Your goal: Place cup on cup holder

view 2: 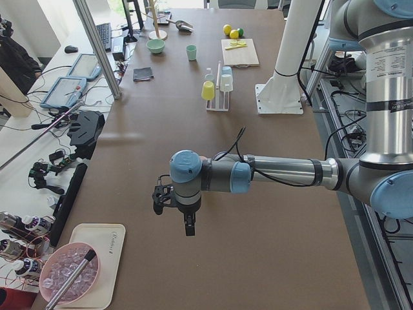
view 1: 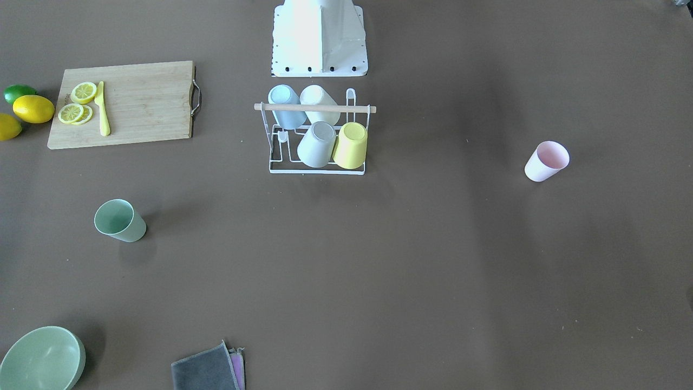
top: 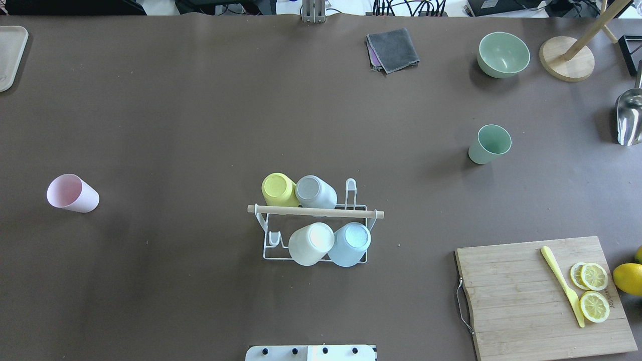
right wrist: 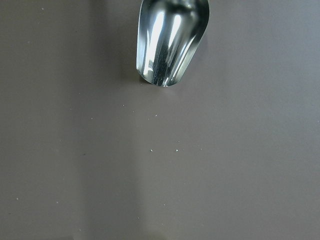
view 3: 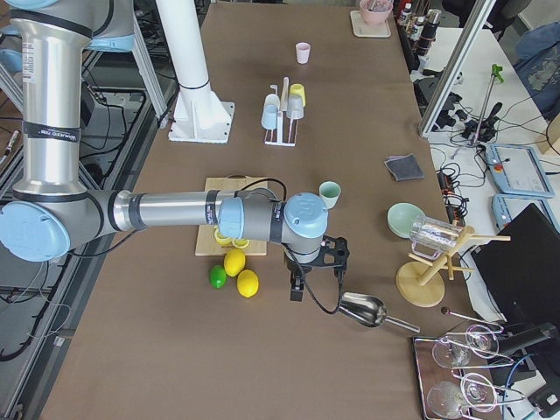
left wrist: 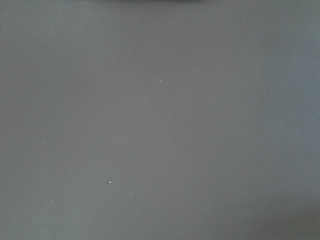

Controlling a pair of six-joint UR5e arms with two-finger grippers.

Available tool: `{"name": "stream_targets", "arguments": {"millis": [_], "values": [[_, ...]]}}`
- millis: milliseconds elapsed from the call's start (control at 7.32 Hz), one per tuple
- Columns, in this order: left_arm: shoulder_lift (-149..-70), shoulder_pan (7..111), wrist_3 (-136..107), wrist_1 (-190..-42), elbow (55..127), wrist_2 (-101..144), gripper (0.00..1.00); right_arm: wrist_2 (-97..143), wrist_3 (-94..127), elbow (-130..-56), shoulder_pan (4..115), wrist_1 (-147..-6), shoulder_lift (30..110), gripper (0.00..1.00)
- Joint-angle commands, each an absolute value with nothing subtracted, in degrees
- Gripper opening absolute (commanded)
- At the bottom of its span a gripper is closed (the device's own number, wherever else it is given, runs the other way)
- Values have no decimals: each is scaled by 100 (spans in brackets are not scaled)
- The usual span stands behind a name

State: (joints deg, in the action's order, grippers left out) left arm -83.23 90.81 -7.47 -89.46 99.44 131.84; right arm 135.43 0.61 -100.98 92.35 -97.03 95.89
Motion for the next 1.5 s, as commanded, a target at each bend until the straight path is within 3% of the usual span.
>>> {"name": "stream_targets", "arguments": {"millis": [0,820,1366], "values": [[-8314,9079,-747,-8947,9967,13184,98,13648,62,-10099,9290,-9703,9641,100],[-8332,9079,-747,-8947,9993,13184,98,13570,123,-10055,9299,-9686,9580,100],[-8332,9079,-747,-8947,10011,13184,98,13403,132,-9634,9299,-9079,9658,100]]}}
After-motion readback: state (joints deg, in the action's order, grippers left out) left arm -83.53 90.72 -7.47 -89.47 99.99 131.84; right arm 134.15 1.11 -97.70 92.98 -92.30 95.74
